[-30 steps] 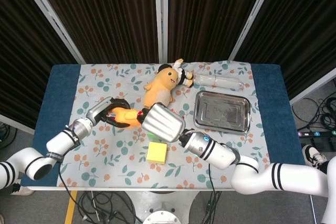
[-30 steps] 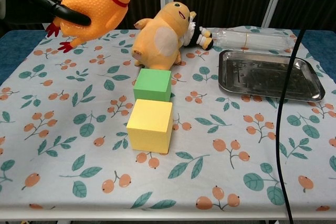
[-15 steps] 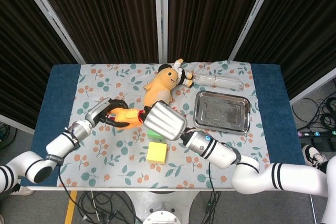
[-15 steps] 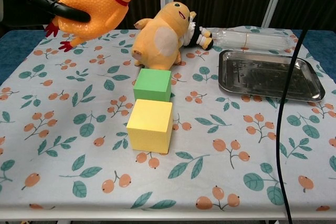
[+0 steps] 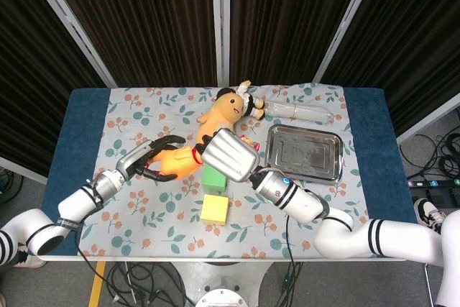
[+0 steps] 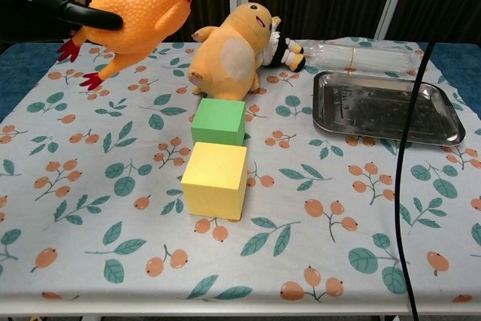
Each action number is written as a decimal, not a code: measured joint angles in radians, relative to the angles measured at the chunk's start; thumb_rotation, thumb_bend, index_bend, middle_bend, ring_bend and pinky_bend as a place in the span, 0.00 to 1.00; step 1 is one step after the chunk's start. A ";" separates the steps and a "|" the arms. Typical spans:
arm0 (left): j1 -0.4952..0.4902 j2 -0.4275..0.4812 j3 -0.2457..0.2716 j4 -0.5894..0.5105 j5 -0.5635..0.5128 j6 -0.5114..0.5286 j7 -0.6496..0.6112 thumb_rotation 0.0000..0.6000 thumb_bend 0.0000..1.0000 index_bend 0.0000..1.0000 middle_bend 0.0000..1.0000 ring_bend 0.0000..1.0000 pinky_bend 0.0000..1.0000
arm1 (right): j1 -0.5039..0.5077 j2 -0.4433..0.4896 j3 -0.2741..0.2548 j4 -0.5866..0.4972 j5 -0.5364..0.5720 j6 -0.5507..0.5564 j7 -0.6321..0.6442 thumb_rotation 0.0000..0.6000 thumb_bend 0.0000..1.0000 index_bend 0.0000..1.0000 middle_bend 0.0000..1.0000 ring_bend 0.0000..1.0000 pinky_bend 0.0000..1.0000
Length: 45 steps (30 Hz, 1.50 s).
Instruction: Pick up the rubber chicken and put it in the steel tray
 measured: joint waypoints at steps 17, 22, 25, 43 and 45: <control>-0.017 -0.046 -0.041 0.018 -0.233 -0.062 0.160 1.00 0.55 0.80 0.87 0.82 0.96 | -0.002 0.017 -0.033 -0.063 -0.073 0.013 0.016 1.00 0.15 1.00 0.81 0.76 1.00; -0.012 -0.061 -0.065 0.019 -0.307 -0.083 0.235 1.00 0.58 0.85 0.93 0.86 0.99 | -0.003 0.021 -0.043 -0.087 -0.101 0.017 0.007 1.00 0.15 1.00 0.81 0.77 1.00; -0.005 -0.064 -0.078 0.014 -0.326 -0.092 0.262 1.00 0.58 0.85 0.93 0.86 0.99 | -0.005 0.022 -0.042 -0.085 -0.103 0.019 0.004 1.00 0.15 1.00 0.81 0.77 1.00; 0.084 -0.041 -0.090 -0.019 -0.171 -0.010 0.212 1.00 0.23 0.21 0.14 0.10 0.27 | -0.047 0.037 -0.031 -0.037 -0.044 0.040 0.096 1.00 0.15 1.00 0.81 0.77 1.00; 0.096 -0.040 -0.086 -0.013 -0.159 0.017 0.220 1.00 0.22 0.21 0.13 0.10 0.25 | -0.064 0.045 -0.035 -0.039 -0.042 0.052 0.138 1.00 0.15 1.00 0.81 0.77 1.00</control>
